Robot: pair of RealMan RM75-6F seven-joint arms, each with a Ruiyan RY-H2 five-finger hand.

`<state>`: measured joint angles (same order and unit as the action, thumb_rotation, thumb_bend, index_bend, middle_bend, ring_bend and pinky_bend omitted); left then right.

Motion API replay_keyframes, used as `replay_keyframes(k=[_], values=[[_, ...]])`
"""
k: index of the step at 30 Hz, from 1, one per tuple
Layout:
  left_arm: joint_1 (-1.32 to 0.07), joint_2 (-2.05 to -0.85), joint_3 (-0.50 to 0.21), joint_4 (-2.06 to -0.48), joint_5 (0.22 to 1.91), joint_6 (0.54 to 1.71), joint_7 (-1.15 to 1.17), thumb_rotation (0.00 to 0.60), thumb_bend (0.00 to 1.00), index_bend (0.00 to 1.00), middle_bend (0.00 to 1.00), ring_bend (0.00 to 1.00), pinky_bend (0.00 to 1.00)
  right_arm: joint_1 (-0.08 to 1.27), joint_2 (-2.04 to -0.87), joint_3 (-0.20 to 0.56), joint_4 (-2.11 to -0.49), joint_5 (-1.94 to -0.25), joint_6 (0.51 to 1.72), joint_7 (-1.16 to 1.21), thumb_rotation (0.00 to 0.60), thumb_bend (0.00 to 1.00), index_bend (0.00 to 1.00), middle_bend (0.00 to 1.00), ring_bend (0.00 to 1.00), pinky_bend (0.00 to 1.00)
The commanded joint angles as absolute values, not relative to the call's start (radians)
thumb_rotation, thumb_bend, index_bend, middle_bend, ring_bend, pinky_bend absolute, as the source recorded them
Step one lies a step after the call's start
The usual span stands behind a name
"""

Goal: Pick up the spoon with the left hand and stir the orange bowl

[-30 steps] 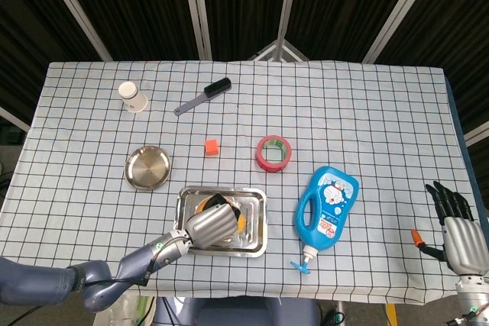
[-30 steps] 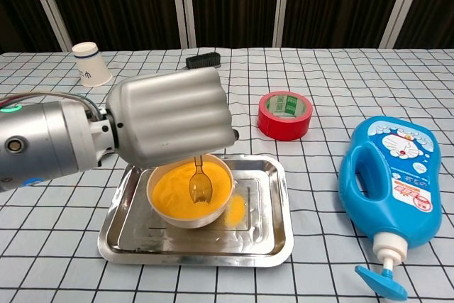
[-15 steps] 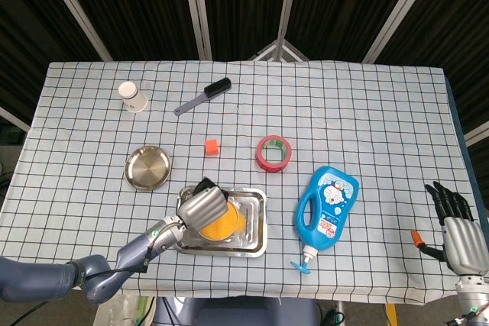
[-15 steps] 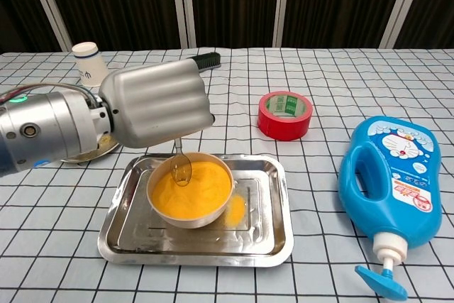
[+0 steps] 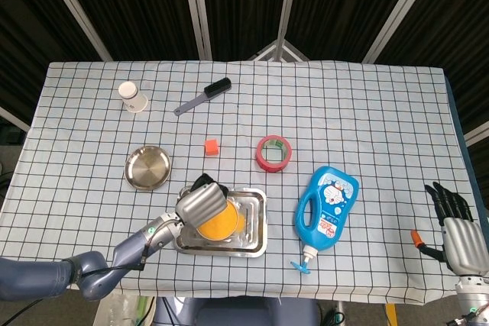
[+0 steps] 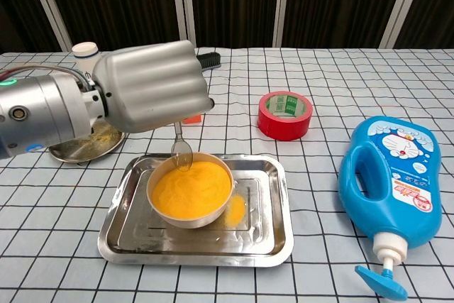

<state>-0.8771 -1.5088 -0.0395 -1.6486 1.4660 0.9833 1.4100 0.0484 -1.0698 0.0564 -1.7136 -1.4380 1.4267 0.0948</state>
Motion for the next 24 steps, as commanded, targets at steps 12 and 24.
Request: replay_keyframes(k=[12, 24], values=[[-0.881, -1.566, -0.022, -1.645, 1.449, 0.963, 1.417, 0.6, 0.7, 0.83, 1.0, 0.99, 1.0, 0.05, -1.069, 0.057, -1.712, -1.438, 1.425, 0.098, 0.6, 0.38, 0.0, 0.0, 0.0, 0.0], [-0.888, -1.579, -0.023, -1.71, 1.479, 0.975, 1.415, 0.6, 0.7, 0.83, 1.0, 0.99, 1.0, 0.049, -1.07, 0.058, -1.712, -1.439, 1.427, 0.096, 0.6, 0.38, 0.0, 0.0, 0.0, 0.0]])
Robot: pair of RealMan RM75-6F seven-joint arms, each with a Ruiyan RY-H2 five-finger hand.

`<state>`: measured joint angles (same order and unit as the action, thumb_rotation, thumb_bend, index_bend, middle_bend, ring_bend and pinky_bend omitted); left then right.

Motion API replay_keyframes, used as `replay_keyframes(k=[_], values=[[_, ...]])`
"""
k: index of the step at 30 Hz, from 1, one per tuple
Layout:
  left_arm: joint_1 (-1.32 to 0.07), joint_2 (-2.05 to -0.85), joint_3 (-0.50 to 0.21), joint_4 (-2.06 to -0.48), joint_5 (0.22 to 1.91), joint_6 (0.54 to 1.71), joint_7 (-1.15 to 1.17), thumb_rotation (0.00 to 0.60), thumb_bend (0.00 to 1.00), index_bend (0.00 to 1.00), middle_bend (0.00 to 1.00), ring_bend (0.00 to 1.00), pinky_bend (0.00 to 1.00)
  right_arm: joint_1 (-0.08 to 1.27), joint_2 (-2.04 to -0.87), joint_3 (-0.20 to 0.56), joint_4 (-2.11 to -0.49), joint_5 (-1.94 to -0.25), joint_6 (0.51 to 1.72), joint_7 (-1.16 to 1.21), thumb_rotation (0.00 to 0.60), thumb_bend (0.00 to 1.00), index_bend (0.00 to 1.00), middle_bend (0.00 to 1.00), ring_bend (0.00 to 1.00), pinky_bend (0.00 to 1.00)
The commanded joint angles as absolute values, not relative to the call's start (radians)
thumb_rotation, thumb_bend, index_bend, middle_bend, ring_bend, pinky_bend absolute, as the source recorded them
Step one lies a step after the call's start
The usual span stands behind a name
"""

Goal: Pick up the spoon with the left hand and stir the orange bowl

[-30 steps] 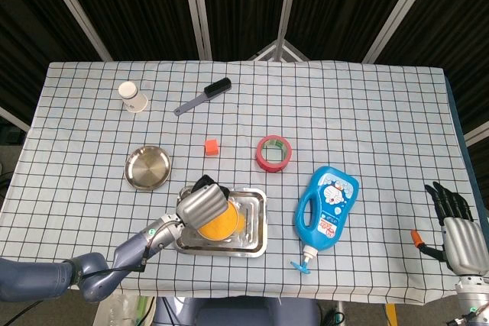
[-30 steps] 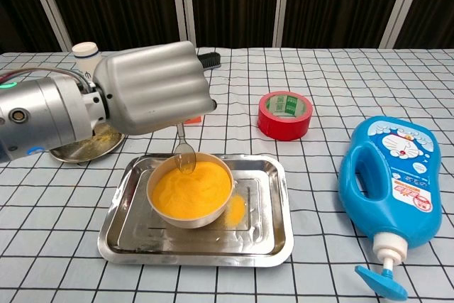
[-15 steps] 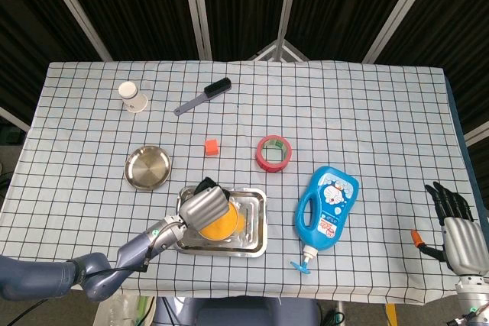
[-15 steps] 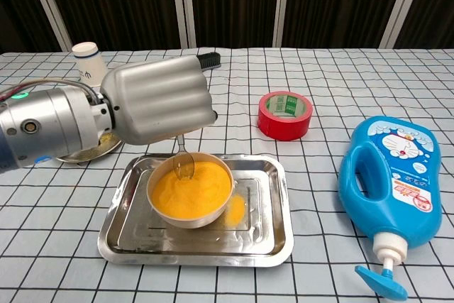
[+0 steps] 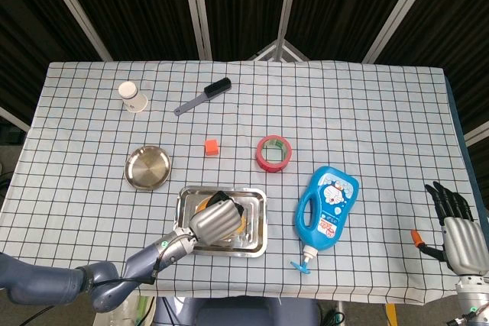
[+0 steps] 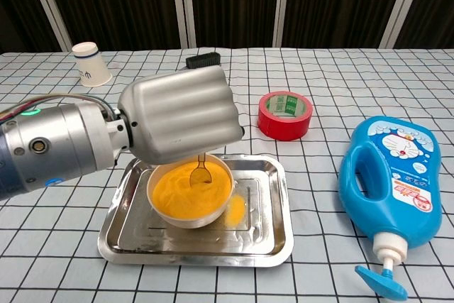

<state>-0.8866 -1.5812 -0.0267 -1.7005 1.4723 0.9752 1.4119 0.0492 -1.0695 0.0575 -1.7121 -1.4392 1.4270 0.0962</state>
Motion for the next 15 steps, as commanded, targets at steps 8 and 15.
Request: replay_keyframes(k=[8, 15], values=[[-0.885, -1.563, -0.012, -1.73, 1.49, 0.972, 1.423, 0.6, 0.7, 0.83, 1.0, 0.99, 1.0, 0.049, -1.069, 0.058, -1.712, -1.437, 1.426, 0.097, 0.6, 0.38, 0.0, 0.0, 0.0, 0.0], [-0.876, -1.532, -0.019, -1.754, 1.491, 0.986, 1.412, 0.6, 0.7, 0.83, 1.0, 0.99, 1.0, 0.051, -1.07, 0.059, -1.712, -1.435, 1.423, 0.094, 0.6, 0.38, 0.0, 0.0, 0.0, 0.0]])
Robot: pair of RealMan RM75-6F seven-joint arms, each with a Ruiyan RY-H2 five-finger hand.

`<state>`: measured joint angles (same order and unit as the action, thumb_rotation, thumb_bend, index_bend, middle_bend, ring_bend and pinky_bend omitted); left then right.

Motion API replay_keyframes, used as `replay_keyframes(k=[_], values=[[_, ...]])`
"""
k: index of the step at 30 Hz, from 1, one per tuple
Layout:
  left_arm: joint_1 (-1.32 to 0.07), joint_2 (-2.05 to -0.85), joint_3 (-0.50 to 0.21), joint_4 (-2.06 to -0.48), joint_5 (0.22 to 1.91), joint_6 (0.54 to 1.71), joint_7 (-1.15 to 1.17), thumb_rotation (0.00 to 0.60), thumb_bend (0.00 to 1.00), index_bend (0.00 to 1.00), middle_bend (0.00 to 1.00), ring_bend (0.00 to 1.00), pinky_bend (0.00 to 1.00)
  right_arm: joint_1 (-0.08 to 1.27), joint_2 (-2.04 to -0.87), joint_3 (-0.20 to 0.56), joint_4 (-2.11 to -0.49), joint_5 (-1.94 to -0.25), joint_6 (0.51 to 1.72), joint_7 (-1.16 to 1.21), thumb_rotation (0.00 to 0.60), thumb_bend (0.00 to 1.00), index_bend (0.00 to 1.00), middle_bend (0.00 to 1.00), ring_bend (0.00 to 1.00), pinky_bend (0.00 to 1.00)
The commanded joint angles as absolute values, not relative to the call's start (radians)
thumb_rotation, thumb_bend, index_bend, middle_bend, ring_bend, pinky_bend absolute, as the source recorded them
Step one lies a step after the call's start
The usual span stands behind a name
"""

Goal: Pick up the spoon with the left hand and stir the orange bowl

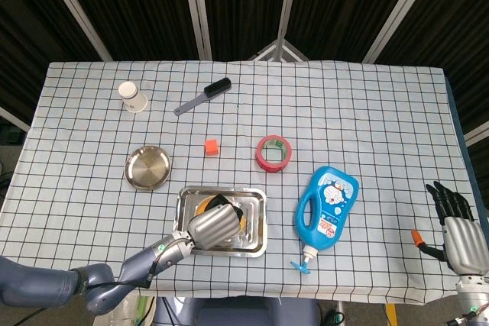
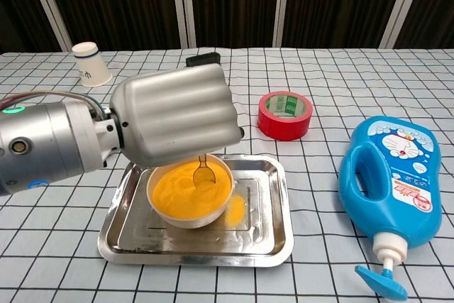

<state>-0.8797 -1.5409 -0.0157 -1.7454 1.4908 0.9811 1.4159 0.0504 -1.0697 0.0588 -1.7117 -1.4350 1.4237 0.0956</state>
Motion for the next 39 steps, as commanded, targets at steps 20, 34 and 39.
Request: replay_keyframes(k=[20, 34, 39], values=[[-0.852, -1.465, 0.01, -1.814, 1.562, 0.999, 1.383, 0.6, 0.7, 0.83, 1.0, 0.99, 1.0, 0.05, -1.069, 0.059, -1.714, -1.43, 1.421, 0.092, 0.6, 0.38, 0.0, 0.0, 0.0, 0.0], [-0.825, -1.442, -0.02, -1.791, 1.549, 1.02, 1.337, 0.6, 0.7, 0.83, 1.0, 0.99, 1.0, 0.051, -1.069, 0.059, -1.715, -1.428, 1.419, 0.089, 0.6, 0.38, 0.0, 0.0, 0.0, 0.0], [-0.828, -1.442, -0.022, -1.779, 1.565, 1.014, 1.331, 0.6, 0.7, 0.83, 1.0, 0.99, 1.0, 0.049, -1.068, 0.06, -1.715, -1.429, 1.423, 0.091, 0.6, 0.38, 0.0, 0.0, 0.0, 0.0]])
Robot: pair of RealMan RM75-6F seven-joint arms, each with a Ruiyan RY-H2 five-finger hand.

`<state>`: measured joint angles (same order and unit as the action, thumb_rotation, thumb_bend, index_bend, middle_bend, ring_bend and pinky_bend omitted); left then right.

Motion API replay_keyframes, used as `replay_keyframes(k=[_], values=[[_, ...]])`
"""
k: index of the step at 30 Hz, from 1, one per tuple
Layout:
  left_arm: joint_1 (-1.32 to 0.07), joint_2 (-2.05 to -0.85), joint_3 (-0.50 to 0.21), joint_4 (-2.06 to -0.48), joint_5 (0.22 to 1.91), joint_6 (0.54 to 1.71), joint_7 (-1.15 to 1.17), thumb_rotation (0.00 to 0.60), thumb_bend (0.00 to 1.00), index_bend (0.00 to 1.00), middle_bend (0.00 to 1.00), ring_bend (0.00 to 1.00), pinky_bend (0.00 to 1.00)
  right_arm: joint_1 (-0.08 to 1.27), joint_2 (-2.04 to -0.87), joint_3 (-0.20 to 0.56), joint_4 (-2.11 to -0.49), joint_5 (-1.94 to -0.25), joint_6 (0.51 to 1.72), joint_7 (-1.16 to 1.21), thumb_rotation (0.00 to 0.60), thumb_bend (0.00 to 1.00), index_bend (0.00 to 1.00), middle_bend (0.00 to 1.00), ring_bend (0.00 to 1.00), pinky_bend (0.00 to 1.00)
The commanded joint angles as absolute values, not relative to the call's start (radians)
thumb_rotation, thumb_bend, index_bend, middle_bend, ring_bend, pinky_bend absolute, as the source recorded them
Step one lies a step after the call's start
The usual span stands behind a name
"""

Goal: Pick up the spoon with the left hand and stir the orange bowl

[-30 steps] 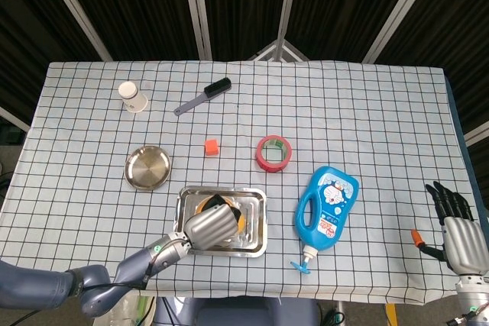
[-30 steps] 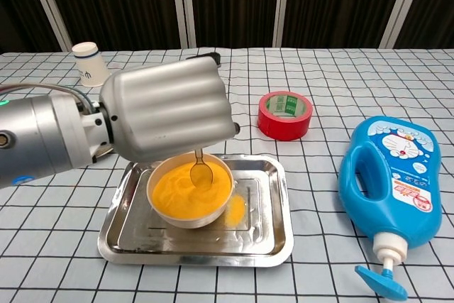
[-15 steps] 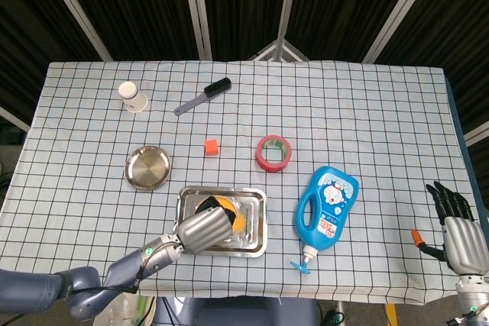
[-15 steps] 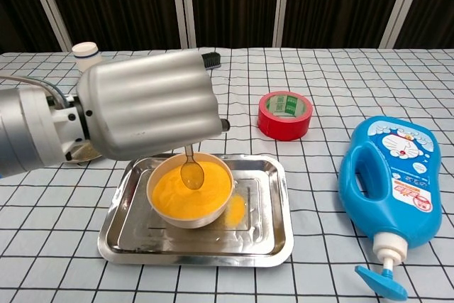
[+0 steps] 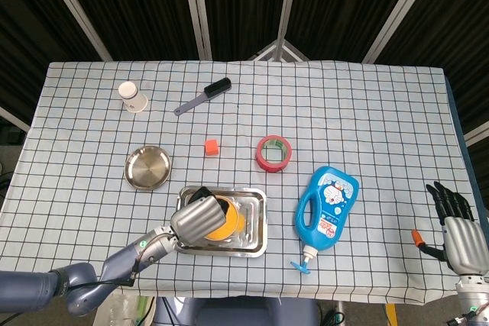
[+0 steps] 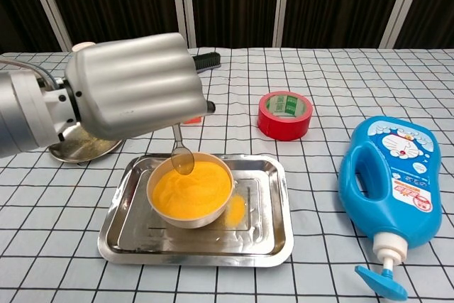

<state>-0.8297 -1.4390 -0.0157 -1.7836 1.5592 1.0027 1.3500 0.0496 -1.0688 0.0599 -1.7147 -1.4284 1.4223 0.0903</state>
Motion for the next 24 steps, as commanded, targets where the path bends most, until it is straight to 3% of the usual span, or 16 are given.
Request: replay_keyframes(k=[1, 6, 15, 24], values=[[-0.823, -1.448, -0.029, -1.782, 1.559, 1.024, 1.317, 0.6, 0.7, 0.83, 1.0, 0.99, 1.0, 0.049, -1.068, 0.06, -1.714, -1.428, 1.423, 0.091, 0.6, 0.38, 0.0, 0.0, 0.0, 0.0], [-0.856, -1.414, -0.006, -1.762, 1.621, 0.968, 1.359, 0.6, 0.7, 0.83, 1.0, 0.99, 1.0, 0.049, -1.069, 0.059, -1.714, -1.429, 1.422, 0.091, 0.6, 0.38, 0.0, 0.0, 0.0, 0.0], [-0.801, -1.447, -0.031, -1.741, 1.55, 1.03, 1.281, 0.6, 0.69, 0.83, 1.0, 0.99, 1.0, 0.048, -1.067, 0.059, -1.715, -1.428, 1.422, 0.091, 0.6, 0.38, 0.0, 0.0, 0.0, 0.0], [-0.704, -1.499, -0.153, -1.688, 1.335, 1.186, 1.134, 0.6, 0.68, 0.83, 1.0, 0.99, 1.0, 0.048, -1.067, 0.058, -1.715, -1.427, 1.421, 0.091, 0.6, 0.38, 0.0, 0.0, 0.0, 0.0]])
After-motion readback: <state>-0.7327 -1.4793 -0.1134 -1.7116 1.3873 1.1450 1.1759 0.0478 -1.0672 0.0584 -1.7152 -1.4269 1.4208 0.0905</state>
